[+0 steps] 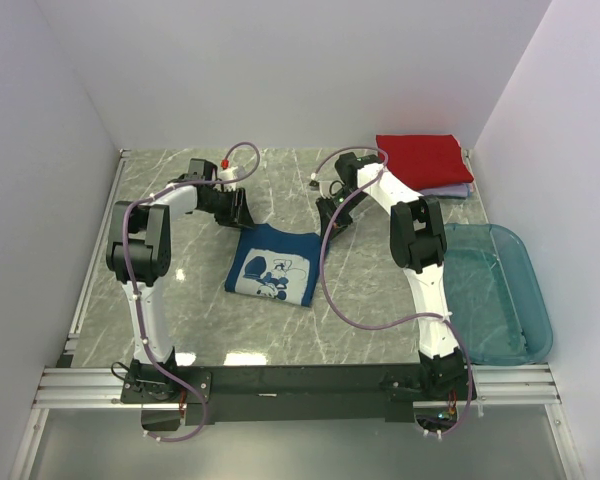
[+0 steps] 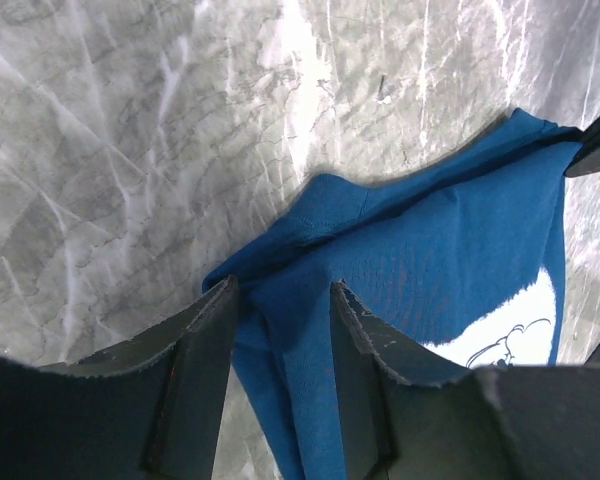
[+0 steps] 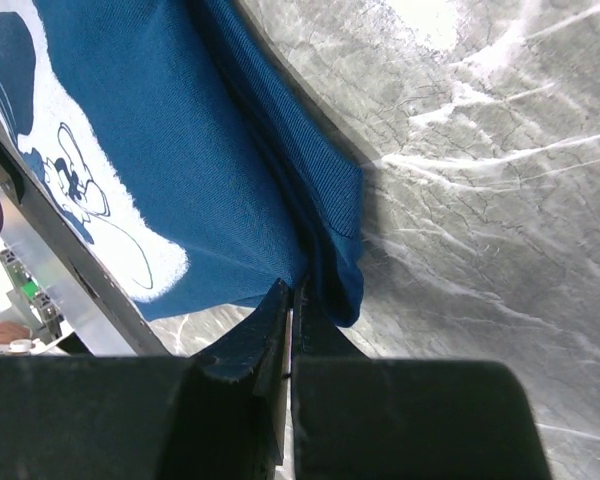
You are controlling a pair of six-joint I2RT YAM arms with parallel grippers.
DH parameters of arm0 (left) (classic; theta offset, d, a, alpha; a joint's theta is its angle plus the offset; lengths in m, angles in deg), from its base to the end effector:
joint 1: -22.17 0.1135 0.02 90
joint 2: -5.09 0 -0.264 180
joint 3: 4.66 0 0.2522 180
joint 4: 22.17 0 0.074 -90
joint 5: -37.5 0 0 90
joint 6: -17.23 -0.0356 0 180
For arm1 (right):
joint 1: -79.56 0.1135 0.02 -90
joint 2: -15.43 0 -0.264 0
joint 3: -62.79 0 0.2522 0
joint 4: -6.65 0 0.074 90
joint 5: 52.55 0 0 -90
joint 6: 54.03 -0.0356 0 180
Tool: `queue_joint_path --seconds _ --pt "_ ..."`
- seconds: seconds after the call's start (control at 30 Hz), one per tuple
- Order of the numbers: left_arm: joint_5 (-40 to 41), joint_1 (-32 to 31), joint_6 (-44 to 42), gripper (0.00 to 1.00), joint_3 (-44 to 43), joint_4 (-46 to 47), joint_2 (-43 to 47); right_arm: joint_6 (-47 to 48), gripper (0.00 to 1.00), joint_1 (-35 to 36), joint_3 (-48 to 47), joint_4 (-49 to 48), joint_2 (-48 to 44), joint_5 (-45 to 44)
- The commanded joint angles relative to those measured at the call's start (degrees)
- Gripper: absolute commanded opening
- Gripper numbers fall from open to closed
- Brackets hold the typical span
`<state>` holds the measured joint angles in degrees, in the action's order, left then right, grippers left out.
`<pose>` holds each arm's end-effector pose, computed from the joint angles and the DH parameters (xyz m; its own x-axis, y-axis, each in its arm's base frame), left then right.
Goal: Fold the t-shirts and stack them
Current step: Fold the tshirt
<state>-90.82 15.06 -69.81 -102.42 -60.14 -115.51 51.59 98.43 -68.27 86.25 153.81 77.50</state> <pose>0.4304 -0.0759 0.1539 -0.8856 0.0696 -0.4591 0.3519 0.7457 -0.5658 0.4401 0.1746 0.1556 -0.8345 -0.5031 -0.2248 -0.5244 0.5999 0.6043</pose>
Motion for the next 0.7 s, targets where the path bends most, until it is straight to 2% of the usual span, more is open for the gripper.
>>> queue_joint_path --seconds 0.0,0.13,0.23,0.27,0.33,0.37,0.43,0.67 --pt "1.2 -0.1 1.3 0.48 -0.4 0.7 2.3 0.5 0.00 0.0 0.0 -0.9 -1.4 0.0" --pt "0.4 -0.4 1.3 0.48 0.3 0.7 2.5 0.6 0.00 0.0 0.0 -0.8 -1.4 0.1" --pt "-1.7 -0.5 1.5 0.41 1.2 1.7 3.1 0.7 0.00 0.1 0.3 -1.3 -1.6 -0.1" --pt "-2.5 -0.4 1.5 0.32 1.7 2.1 4.0 0.8 0.00 0.0 0.4 -1.4 -1.9 -0.1" --pt "-2.6 -0.4 1.6 0.21 2.0 2.8 4.8 1.1 0.00 -0.2 0.8 -1.7 -2.6 -0.4" --pt "-2.6 -0.4 1.5 0.11 2.0 3.4 5.5 1.3 0.00 -0.2 1.4 -1.9 -3.0 -0.5" --pt "-2.0 0.6 2.0 0.01 2.0 4.3 6.2 1.6 0.00 -0.9 2.3 -2.6 -4.7 -0.9" --pt "-1.0 2.5 3.6 0.01 -1.1 7.0 3.8 -0.1 0.00 -2.7 5.7 -9.6 -7.3 -5.4"
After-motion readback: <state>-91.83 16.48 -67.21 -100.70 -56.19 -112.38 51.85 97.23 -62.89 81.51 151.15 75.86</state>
